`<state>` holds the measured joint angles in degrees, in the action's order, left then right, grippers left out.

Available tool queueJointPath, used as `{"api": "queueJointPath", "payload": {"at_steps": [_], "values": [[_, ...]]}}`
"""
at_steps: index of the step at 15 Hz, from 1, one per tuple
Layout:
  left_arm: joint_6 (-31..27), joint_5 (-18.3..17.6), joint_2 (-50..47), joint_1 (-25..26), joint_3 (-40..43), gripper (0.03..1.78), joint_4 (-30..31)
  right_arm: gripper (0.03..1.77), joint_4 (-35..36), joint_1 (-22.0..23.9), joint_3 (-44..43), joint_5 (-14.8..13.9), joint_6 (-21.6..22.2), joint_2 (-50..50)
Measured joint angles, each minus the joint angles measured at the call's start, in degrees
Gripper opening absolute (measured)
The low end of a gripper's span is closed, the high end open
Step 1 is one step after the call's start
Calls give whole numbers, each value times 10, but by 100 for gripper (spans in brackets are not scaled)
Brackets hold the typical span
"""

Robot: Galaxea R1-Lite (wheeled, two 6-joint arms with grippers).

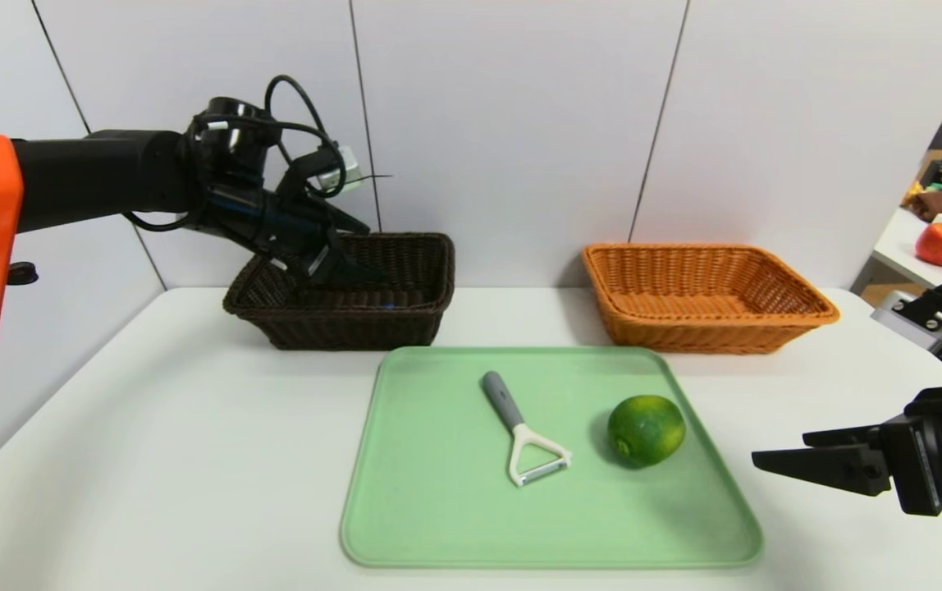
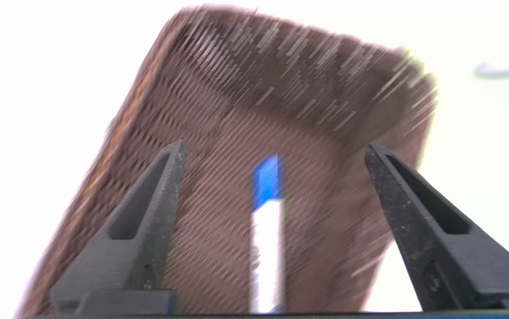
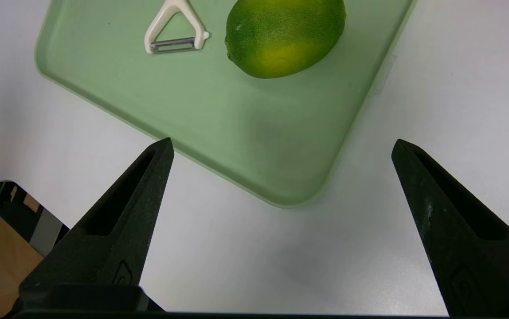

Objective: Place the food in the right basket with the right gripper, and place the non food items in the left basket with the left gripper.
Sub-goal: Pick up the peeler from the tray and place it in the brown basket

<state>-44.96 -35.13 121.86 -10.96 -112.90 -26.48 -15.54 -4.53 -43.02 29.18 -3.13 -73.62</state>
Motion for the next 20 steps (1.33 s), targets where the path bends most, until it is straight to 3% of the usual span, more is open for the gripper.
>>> {"api": "queueJointPath", "payload": {"at_steps": [3,11,16,20], "values": [[31,0,-13,-45,24,154,-2,170,0,1,0,0,0,6],[16,-8,1,-163,58,164,1,170,0,4,0,0,0,9],[-29,-9,24,-193,64,167,-5,170,-1,8,0,0,0,10],[15,-3,25,-215,85,168,-22,170,0,9,3,0,0,12]]}}
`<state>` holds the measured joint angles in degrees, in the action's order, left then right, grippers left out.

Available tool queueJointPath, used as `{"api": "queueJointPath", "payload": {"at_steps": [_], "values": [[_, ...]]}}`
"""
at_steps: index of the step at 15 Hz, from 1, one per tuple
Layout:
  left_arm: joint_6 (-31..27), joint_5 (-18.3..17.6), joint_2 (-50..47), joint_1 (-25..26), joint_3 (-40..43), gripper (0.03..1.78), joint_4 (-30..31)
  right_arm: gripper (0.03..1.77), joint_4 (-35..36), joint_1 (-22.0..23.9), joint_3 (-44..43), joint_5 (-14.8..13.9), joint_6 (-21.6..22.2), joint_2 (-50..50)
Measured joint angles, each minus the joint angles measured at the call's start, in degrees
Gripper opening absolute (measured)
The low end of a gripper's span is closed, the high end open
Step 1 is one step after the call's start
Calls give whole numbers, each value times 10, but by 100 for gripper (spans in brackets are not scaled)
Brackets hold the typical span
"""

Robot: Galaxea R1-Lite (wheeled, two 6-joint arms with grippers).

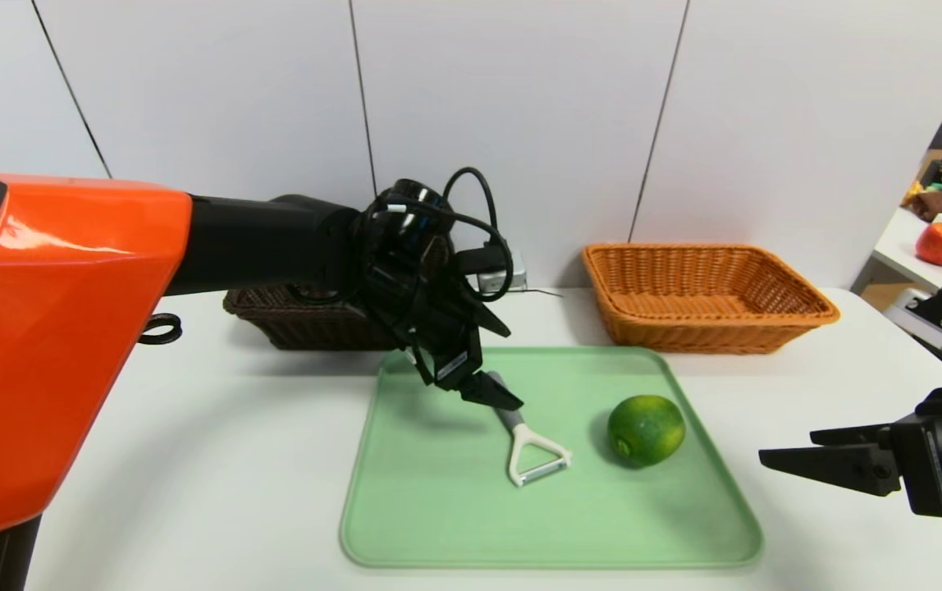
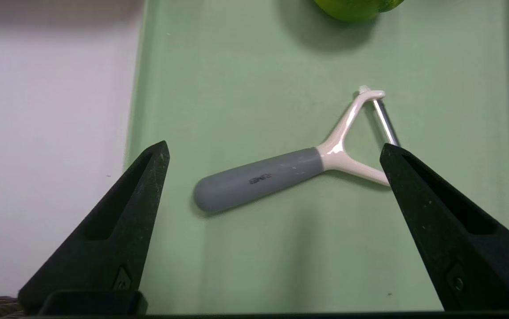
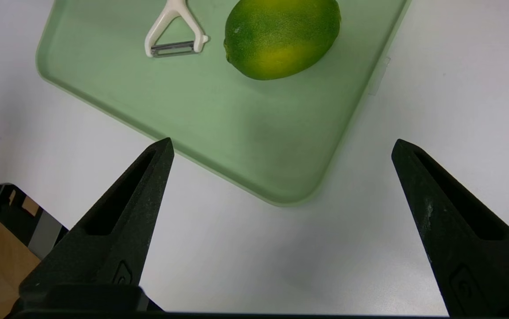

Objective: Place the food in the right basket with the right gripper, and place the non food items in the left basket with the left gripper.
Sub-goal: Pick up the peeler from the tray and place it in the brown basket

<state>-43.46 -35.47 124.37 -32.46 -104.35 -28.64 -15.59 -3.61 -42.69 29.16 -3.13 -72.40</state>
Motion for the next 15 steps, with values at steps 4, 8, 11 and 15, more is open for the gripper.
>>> {"api": "queueJointPath", "payload": {"at_steps": [4,8,11,15], "values": [[117,23,-22,-27,45,169,-4,170,0,1,4,0,0,7],[257,147,-49,-71,68,169,2,170,0,1,7,0,0,13],[358,287,-53,-108,69,169,28,170,0,1,12,1,1,19],[478,476,-36,-160,61,169,36,170,0,1,13,15,0,22]]}}
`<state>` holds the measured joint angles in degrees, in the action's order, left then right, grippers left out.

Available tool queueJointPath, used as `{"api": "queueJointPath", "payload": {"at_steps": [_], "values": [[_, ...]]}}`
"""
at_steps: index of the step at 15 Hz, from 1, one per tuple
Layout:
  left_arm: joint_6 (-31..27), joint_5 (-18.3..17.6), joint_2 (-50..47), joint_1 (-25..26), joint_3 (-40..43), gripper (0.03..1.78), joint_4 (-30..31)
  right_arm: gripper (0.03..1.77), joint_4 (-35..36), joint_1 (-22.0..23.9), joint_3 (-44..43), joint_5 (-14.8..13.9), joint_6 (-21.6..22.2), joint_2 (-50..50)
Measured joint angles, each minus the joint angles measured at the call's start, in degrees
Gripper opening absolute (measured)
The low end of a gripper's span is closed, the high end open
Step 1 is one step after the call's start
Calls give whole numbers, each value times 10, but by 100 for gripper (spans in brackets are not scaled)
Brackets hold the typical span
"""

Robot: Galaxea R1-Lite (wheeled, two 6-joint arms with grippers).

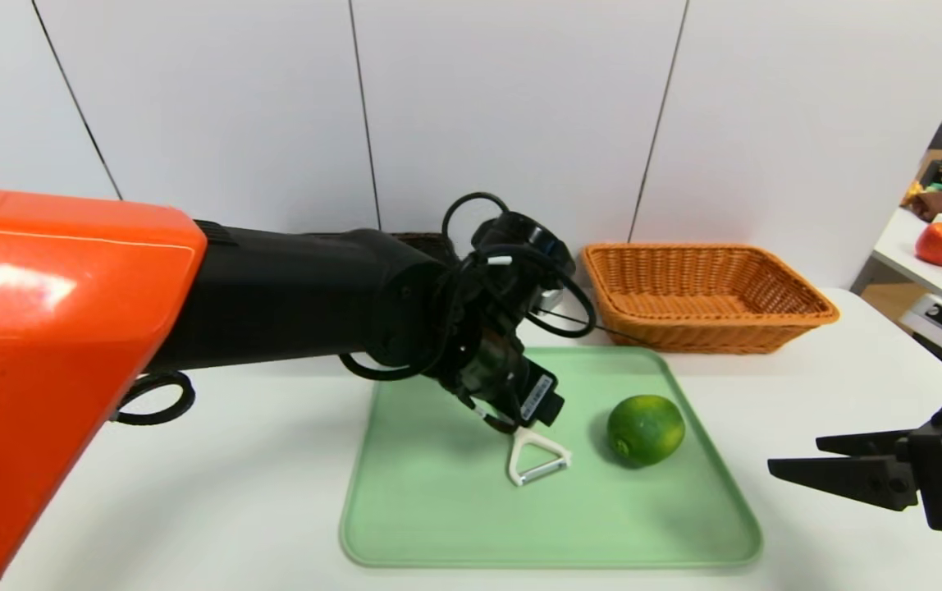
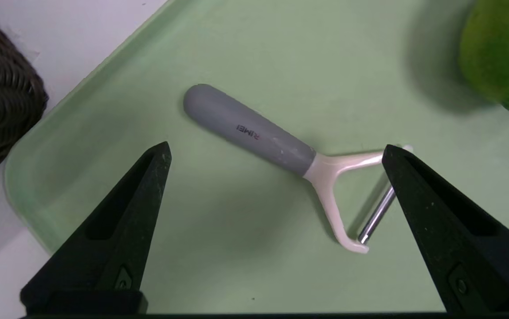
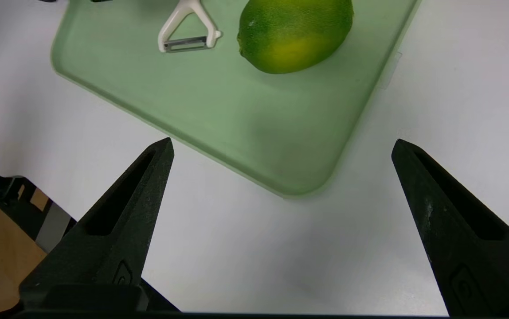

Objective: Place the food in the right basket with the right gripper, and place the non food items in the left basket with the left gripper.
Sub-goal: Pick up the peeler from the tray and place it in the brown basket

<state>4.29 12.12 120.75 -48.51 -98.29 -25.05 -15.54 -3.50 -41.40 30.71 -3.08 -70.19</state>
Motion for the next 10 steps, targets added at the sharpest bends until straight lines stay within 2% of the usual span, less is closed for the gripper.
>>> {"api": "queueJointPath", "payload": {"at_steps": [3,5,10], "values": [[55,88,17,-16,-3,169,-4,170,0,0,1,5,0,1],[83,125,25,-25,-4,169,-19,170,0,0,1,6,0,1],[140,137,33,-33,-10,169,-39,170,0,0,4,7,0,3]]}}
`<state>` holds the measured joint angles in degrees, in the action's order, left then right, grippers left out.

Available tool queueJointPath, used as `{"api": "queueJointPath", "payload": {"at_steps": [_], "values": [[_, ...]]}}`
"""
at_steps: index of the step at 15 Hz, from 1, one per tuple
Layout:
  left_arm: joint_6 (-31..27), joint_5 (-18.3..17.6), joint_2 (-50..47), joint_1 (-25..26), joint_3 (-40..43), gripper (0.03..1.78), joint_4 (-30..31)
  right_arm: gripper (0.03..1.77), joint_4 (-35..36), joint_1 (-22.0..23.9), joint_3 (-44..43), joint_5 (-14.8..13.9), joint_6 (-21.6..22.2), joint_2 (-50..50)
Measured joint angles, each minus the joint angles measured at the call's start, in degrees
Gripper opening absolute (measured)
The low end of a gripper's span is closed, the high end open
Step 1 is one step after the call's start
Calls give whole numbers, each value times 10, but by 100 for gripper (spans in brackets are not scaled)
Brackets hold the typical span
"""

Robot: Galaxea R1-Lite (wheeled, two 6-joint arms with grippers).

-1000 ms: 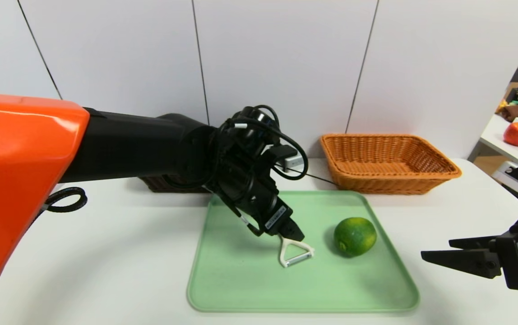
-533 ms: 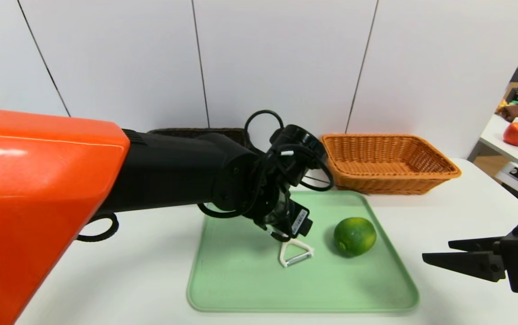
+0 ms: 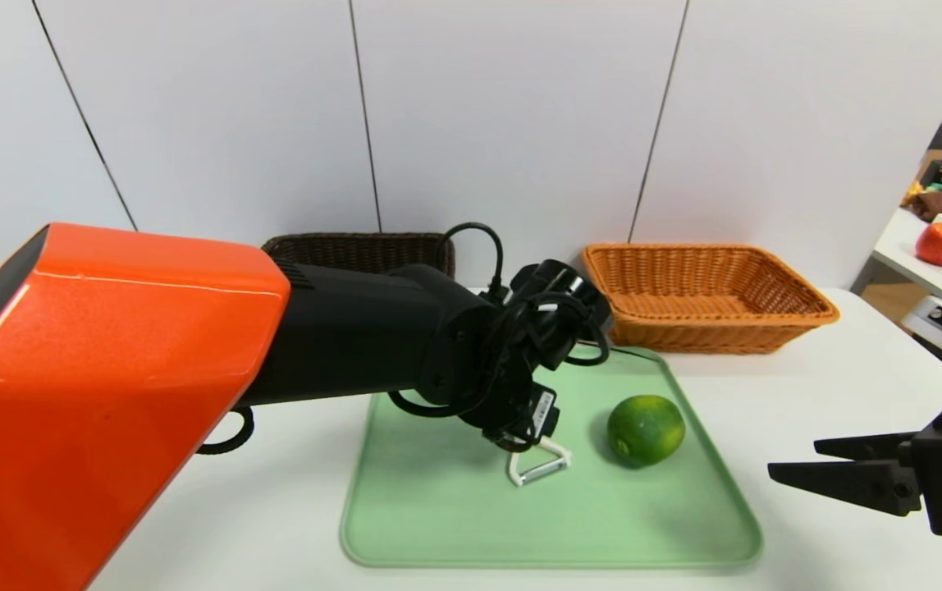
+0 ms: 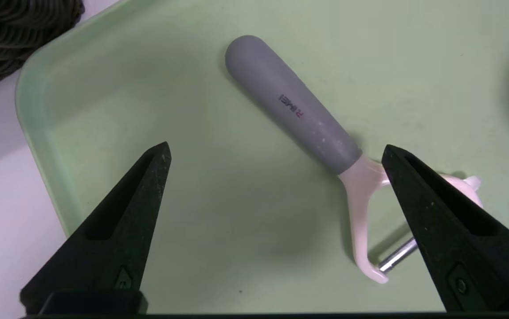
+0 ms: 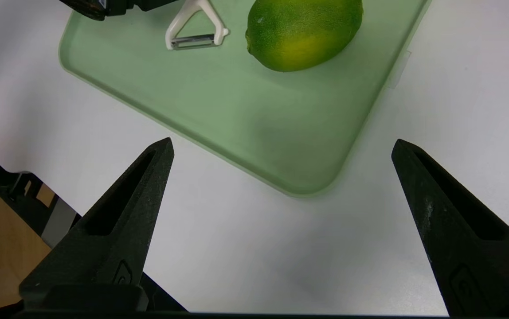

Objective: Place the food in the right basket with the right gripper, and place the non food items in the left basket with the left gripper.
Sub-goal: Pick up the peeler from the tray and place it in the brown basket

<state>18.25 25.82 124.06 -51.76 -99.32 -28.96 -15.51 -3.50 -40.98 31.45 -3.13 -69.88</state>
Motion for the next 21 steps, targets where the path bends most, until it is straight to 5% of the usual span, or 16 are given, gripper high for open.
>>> {"api": "queueJointPath", "payload": {"at_steps": [9,21], "values": [[152,2,47,-4,-128,169,-131,170,0,0,0,4,0,2],[244,2,74,-4,-137,169,-129,170,-1,0,9,8,0,15]]}}
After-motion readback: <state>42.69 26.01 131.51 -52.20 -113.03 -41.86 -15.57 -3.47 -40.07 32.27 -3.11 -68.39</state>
